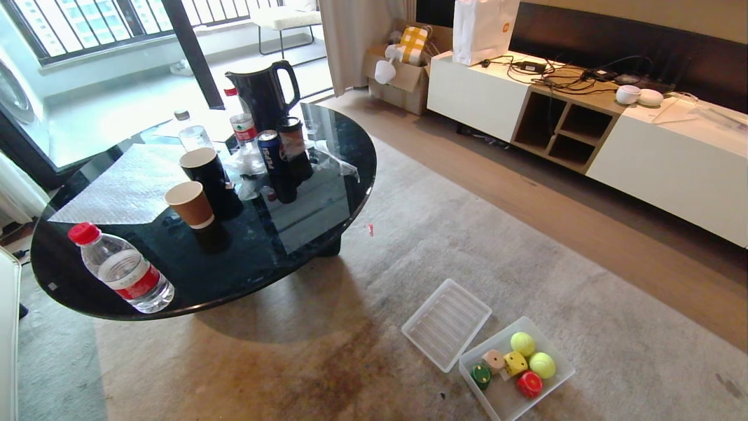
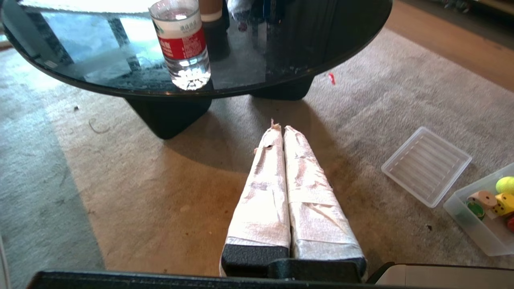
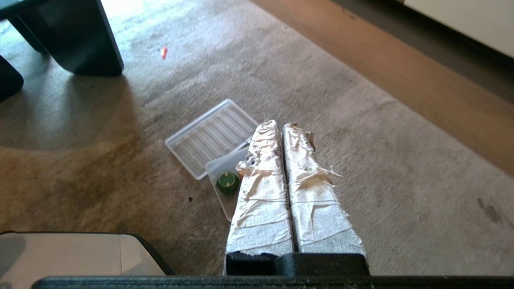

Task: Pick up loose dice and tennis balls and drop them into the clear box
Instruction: Close the lid

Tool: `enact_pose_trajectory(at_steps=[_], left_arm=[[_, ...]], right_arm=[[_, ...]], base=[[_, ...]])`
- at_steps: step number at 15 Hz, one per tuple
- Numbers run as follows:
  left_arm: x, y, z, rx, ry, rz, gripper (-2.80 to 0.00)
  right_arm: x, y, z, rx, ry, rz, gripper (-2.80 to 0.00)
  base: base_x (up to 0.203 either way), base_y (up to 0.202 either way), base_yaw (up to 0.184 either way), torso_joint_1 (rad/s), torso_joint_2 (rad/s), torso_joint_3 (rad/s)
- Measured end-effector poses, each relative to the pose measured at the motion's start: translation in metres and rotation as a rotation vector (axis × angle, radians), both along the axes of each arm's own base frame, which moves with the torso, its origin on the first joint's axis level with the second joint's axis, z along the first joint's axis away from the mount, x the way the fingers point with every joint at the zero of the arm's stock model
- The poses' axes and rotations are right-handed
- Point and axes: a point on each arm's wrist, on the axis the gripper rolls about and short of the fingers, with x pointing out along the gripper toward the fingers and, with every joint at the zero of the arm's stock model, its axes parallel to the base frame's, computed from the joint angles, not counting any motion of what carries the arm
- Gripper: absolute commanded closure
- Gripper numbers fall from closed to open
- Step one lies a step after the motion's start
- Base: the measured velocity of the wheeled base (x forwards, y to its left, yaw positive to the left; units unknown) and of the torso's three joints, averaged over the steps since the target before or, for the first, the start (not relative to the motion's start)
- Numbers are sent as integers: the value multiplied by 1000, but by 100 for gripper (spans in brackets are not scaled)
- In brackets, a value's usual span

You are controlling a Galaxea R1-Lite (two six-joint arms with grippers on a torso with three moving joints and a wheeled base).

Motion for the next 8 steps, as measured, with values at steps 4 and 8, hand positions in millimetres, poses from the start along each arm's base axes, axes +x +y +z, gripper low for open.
enact_pose_trajectory(at_steps=[4, 8], left_arm=[[0, 0, 0, 0, 0, 0, 0], [0, 0, 0, 0, 0, 0, 0]], right_arm=[[0, 0, 0, 0, 0, 0, 0], [0, 0, 0, 0, 0, -1, 0]], base=[[0, 0, 0, 2, 3, 200], [0, 0, 0, 0, 0, 200]])
